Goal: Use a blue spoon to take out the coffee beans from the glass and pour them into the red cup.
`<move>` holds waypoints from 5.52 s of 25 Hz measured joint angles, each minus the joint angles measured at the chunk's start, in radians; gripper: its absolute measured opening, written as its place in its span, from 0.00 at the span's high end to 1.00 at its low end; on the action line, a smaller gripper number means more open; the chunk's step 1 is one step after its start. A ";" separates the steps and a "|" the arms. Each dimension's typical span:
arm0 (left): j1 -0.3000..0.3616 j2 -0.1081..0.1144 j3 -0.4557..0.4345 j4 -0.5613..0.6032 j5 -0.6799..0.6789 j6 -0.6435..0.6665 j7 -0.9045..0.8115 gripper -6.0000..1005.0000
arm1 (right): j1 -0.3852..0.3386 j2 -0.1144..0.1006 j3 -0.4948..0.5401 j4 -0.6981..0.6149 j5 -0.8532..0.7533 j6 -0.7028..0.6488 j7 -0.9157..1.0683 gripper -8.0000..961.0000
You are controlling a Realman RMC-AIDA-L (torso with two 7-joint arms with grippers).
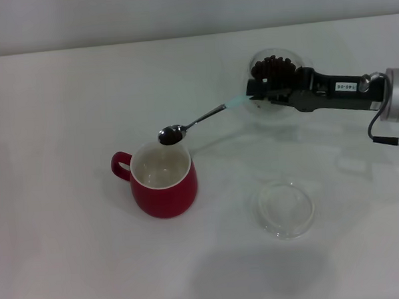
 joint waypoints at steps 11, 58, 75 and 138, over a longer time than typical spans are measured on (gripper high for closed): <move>-0.014 -0.003 0.000 -0.003 0.000 0.001 0.000 0.29 | 0.002 0.021 -0.001 -0.001 -0.006 -0.007 -0.123 0.77; -0.025 -0.005 0.003 0.005 0.028 -0.008 0.000 0.29 | -0.033 -0.054 -0.020 0.040 0.077 -0.121 -0.438 0.75; -0.026 -0.008 0.001 0.011 0.026 -0.009 0.000 0.29 | -0.120 -0.077 -0.205 0.332 0.076 -0.372 -0.182 0.74; -0.058 -0.008 0.003 0.021 0.029 -0.034 0.002 0.29 | -0.123 0.032 -0.251 0.373 0.032 -0.105 -0.205 0.69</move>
